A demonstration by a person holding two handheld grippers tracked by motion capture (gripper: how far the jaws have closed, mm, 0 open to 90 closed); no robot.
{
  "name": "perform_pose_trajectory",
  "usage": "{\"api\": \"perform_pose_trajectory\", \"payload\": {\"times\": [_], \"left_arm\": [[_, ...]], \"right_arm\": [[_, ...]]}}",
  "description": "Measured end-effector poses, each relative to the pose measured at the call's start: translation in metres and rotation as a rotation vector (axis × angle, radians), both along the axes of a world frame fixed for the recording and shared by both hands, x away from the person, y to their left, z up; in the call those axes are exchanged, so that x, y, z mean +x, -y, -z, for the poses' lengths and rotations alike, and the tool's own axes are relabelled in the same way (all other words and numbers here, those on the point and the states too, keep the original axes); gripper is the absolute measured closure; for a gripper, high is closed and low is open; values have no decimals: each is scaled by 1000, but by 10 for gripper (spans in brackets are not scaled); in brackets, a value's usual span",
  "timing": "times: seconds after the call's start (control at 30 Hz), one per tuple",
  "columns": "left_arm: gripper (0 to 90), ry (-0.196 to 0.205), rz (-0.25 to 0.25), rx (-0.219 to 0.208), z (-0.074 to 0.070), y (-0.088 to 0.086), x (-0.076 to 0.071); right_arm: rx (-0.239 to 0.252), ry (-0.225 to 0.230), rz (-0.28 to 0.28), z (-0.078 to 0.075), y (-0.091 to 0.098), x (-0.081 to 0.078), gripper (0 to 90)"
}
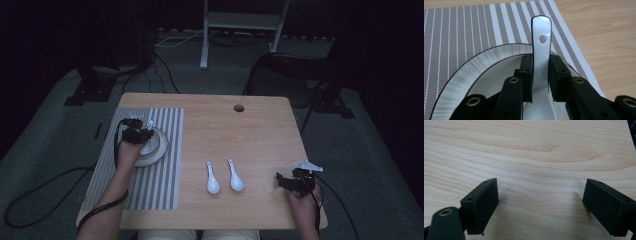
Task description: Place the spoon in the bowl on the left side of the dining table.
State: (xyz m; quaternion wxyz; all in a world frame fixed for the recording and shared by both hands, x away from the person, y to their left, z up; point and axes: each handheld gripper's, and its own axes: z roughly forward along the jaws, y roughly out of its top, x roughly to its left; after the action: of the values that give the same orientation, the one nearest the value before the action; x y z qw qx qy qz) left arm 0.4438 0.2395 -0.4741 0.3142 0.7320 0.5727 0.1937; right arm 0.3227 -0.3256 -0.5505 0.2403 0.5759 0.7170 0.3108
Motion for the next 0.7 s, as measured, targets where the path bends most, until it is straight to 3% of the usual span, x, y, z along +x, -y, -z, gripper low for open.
{"api": "perform_pose_trajectory", "payload": {"times": [0.27,0.3,0.57,0.63,0.7], "left_arm": [[695,1,2,6,1,0,-3],[654,3,-1,2,0,-1,-5],[578,10,-6,-17,-5,-3,-14],[481,11,-5,-17,-6,-3,-17],[466,18,-10,-27,-9,-2,-21]], "right_arm": [[0,0,0,0,0,0,127],[0,0,0,0,0,0,127],[0,0,0,0,0,0,127],[0,0,0,0,0,0,127],[0,0,0,0,0,0,127]]}}
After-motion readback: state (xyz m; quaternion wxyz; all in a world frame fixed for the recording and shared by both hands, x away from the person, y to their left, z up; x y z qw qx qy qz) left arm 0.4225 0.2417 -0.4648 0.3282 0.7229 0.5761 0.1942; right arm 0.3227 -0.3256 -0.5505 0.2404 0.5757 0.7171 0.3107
